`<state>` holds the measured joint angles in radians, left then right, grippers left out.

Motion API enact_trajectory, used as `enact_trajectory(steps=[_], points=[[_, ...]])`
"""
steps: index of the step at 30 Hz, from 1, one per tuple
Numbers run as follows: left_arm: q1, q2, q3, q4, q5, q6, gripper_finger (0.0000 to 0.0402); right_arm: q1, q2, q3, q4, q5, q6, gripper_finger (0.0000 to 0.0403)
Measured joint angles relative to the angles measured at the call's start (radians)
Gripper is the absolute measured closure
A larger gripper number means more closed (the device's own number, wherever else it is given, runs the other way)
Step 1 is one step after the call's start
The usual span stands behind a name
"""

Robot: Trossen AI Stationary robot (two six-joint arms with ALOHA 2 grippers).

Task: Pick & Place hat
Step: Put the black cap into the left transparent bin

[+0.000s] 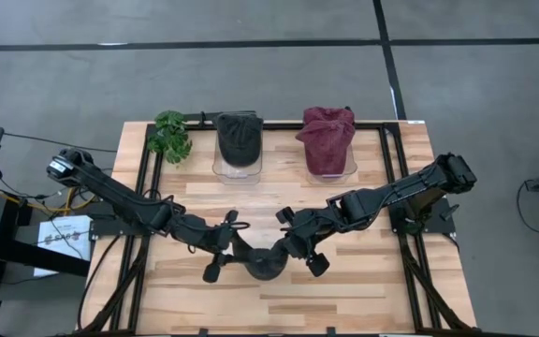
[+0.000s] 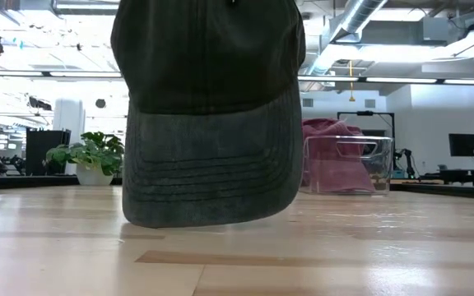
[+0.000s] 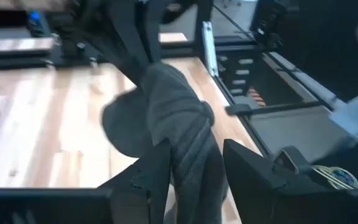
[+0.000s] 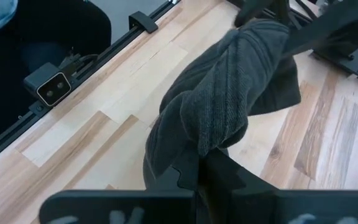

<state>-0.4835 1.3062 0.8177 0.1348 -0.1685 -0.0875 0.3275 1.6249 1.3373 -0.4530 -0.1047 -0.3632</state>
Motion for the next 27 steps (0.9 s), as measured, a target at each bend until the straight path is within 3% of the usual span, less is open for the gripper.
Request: enact_trajectory(steps=[5, 14, 19, 23, 27], points=[[0.015, 0.048, 0.0, 0.009, 0.068, -0.004, 0.0258, 0.0, 0.0, 0.0, 0.005, 0.0, -0.001, 0.0403], [0.02, 0.059, 0.0, 0.058, 0.073, 0.004, 0.0278, 0.0, 0.0, 0.0, 0.003, -0.002, -0.002, 0.0403], [0.024, 0.057, 0.0, 0.069, 0.072, 0.011, 0.0318, 0.0, 0.0, 0.0, -0.003, -0.002, -0.002, 0.0403], [0.027, 0.057, 0.0, 0.068, 0.069, 0.01, 0.0384, 0.0, 0.0, 0.0, -0.003, -0.002, -0.002, 0.0403], [0.026, 0.057, 0.0, 0.068, 0.069, 0.011, 0.0392, 0.0, 0.0, 0.0, 0.002, -0.002, 0.018, 0.0398]])
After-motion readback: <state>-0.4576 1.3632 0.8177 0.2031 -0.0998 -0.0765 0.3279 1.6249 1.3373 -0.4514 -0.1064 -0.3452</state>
